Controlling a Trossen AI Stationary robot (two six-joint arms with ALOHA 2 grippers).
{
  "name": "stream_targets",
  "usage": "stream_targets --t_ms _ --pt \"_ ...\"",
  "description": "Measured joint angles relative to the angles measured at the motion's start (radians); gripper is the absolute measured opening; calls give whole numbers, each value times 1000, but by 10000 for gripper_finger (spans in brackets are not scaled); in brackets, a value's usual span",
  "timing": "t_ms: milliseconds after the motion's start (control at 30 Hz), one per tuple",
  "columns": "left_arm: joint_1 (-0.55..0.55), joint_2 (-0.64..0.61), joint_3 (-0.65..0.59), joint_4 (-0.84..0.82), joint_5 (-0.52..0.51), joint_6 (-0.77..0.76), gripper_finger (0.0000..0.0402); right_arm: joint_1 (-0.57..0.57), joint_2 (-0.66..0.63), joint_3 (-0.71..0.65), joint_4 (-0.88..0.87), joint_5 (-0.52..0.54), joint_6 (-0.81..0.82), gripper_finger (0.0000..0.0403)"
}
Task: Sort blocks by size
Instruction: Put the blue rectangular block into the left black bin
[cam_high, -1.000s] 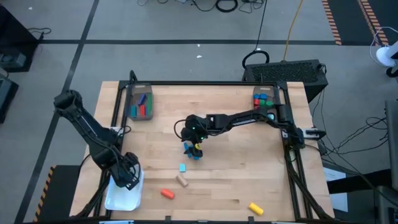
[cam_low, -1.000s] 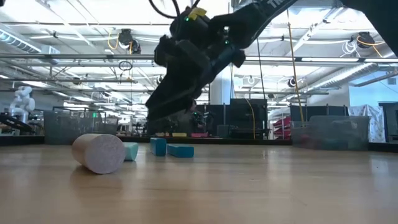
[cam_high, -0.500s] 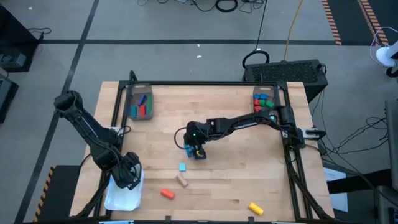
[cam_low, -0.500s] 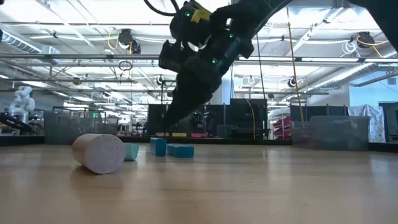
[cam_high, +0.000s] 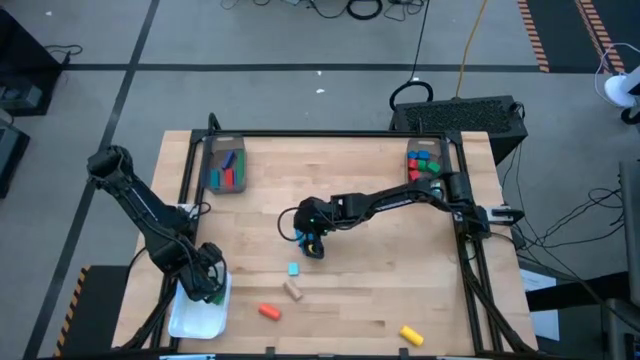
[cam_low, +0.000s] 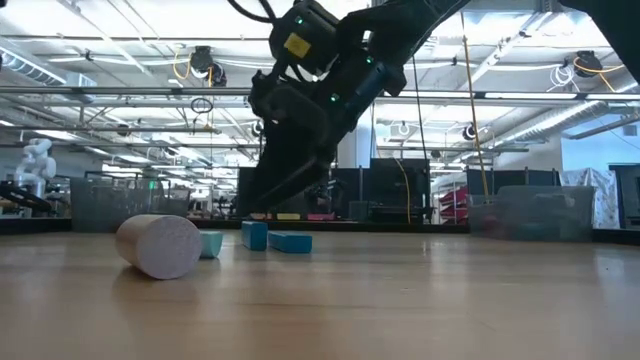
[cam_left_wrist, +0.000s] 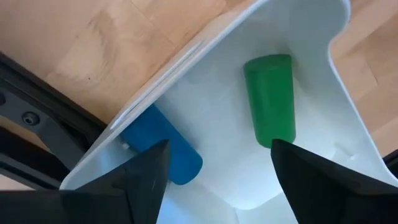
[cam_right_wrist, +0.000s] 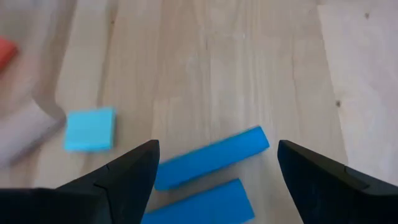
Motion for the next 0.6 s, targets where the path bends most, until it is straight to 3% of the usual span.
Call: stream_targets --t_ms 267,600 --pt "0 -2 0 5 4 0 240 18 33 0 0 59 124 313" --pt "9 -9 34 11 15 5 198 32 66 1 8 79 149 310"
